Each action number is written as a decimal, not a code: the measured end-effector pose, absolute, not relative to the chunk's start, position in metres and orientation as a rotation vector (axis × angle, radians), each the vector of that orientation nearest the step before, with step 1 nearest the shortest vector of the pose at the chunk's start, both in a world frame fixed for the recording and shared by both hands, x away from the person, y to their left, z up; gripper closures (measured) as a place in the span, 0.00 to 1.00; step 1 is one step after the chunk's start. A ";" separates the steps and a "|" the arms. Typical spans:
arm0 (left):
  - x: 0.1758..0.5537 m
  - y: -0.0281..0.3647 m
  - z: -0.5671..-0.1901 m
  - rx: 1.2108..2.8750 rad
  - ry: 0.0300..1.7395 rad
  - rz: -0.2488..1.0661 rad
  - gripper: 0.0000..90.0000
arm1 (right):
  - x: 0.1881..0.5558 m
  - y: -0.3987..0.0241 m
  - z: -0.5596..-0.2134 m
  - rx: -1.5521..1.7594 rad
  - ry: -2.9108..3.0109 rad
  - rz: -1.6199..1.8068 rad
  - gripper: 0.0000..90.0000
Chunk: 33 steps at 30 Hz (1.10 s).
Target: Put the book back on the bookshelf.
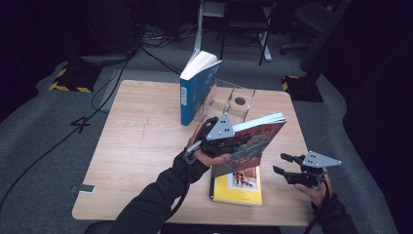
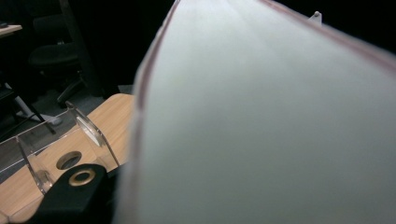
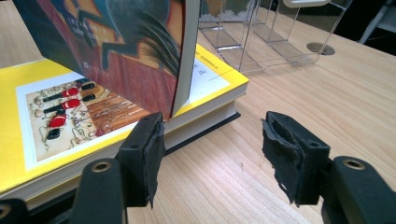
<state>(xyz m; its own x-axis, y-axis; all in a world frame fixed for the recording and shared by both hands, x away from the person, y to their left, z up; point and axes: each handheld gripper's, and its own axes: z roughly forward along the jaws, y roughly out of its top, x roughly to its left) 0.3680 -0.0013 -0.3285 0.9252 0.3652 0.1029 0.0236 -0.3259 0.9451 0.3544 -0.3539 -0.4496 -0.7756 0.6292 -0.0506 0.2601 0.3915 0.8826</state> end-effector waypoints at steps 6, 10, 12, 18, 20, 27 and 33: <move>0.373 0.004 -0.326 1.867 0.307 0.371 0.81 | 0.356 -0.352 -0.453 0.770 2.293 1.328 0.44; 0.377 0.014 -0.319 1.860 0.342 0.436 0.82 | 0.357 -0.352 -0.454 0.776 2.295 1.328 0.43; 0.380 0.023 -0.317 1.854 0.365 0.466 0.82 | 0.357 -0.352 -0.455 0.786 2.297 1.323 0.43; 0.390 0.050 -0.313 1.819 0.451 0.518 0.82 | 0.358 -0.351 -0.457 0.788 2.303 1.317 0.43; 0.392 0.061 -0.312 1.806 0.479 0.552 0.82 | 0.358 -0.350 -0.457 0.789 2.308 1.316 0.42; 0.403 0.082 -0.313 1.786 0.576 0.694 0.82 | 0.359 -0.349 -0.459 0.796 2.315 1.304 0.42; 0.418 0.083 -0.318 1.754 0.635 0.716 0.82 | 0.359 -0.348 -0.460 0.797 2.322 1.296 0.42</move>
